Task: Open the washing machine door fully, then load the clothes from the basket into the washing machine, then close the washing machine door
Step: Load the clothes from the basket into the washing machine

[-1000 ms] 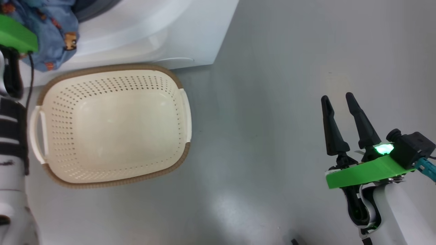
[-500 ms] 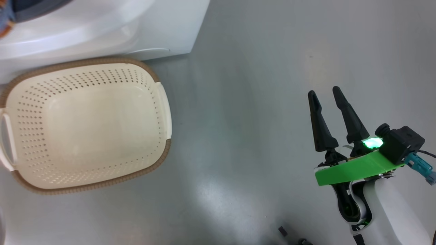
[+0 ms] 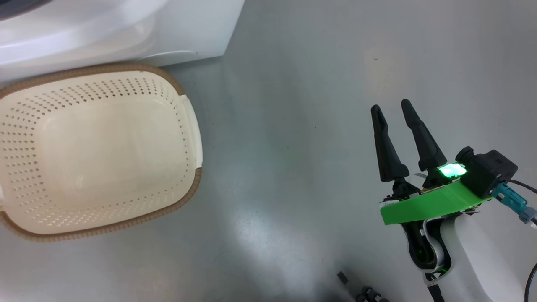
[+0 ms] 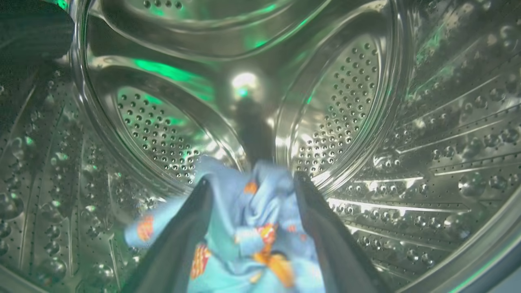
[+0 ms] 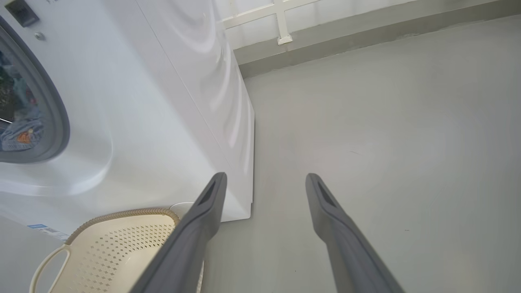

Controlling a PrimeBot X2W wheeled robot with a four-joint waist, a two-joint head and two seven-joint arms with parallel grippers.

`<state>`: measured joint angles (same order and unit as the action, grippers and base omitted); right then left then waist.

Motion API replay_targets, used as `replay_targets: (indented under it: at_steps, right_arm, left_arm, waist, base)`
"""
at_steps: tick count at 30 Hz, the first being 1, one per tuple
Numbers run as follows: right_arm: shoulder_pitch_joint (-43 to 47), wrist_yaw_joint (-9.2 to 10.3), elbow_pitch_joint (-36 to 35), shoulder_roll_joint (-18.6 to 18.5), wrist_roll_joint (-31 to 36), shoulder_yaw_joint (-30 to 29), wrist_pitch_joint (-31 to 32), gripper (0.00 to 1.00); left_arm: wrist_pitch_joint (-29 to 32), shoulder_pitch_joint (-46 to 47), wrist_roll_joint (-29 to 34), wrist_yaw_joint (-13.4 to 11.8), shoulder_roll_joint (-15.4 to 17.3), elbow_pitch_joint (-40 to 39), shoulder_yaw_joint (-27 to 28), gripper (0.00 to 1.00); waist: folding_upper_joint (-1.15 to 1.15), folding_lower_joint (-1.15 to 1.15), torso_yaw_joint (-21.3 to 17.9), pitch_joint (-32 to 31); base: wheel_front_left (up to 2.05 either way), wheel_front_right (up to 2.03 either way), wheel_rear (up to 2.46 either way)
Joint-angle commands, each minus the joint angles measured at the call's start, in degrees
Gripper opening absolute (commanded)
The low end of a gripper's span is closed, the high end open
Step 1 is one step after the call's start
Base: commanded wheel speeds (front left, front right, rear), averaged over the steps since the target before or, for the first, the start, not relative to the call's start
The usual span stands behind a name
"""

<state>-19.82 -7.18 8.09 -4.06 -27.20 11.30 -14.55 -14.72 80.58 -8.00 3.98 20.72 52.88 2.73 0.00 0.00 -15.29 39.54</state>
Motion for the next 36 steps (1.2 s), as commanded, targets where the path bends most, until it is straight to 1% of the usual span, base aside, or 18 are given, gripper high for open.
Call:
replay_targets:
  at_steps: [1, 14, 20, 30, 34, 36]
  right_arm:
    - [0.3, -0.31, -1.2, -0.1, -0.3, 1.4, -0.4, 1.00]
    - [-0.4, -0.31, -1.1, -0.4, -0.2, 1.2, -0.4, 1.00]
    - [-0.1, -0.31, -1.0, -0.6, -0.1, 0.8, -0.4, 1.00]
    - [1.3, -0.31, -0.8, -1.9, 0.3, -0.2, -0.4, 1.00]
    - [2.3, -0.31, -0.5, -2.8, 0.4, -0.5, -0.4, 1.00]
    - [3.0, -0.31, -0.2, -3.6, 0.3, -0.8, -0.4, 1.00]
  left_arm:
    - [-0.3, -0.7, -0.1, -0.1, 2.5, -0.6, 0.6, 1.00]
    - [-0.3, -2.9, -1.1, 1.2, -0.1, 1.1, 1.6, 1.00]
    - [-0.3, -6.6, -2.1, 2.0, -1.7, -0.9, 2.8, 1.00]
    - [-0.3, -18.7, -2.3, 3.0, -6.0, -9.5, 5.8, 1.00]
    - [-0.3, -24.4, -1.5, 3.2, -7.9, -12.5, 6.3, 1.00]
    - [-0.3, -28.7, -0.9, 3.3, -9.4, -14.3, 6.5, 1.00]
  waist:
    - [0.00, 0.00, 0.3, 0.0]
    - [0.00, 0.00, 1.4, -0.8]
    - [0.00, 0.00, 2.2, -1.6]
    - [0.00, 0.00, 4.2, -5.9]
    - [0.00, 0.00, 5.5, -8.4]
    - [0.00, 0.00, 6.5, -10.3]
  base:
    - [0.00, 0.00, 0.00]
    - [0.00, 0.00, 0.00]
    - [0.00, 0.00, 0.00]
    - [0.00, 0.00, 0.00]
    - [0.00, 0.00, 0.00]
    - [0.00, 0.00, 0.00]
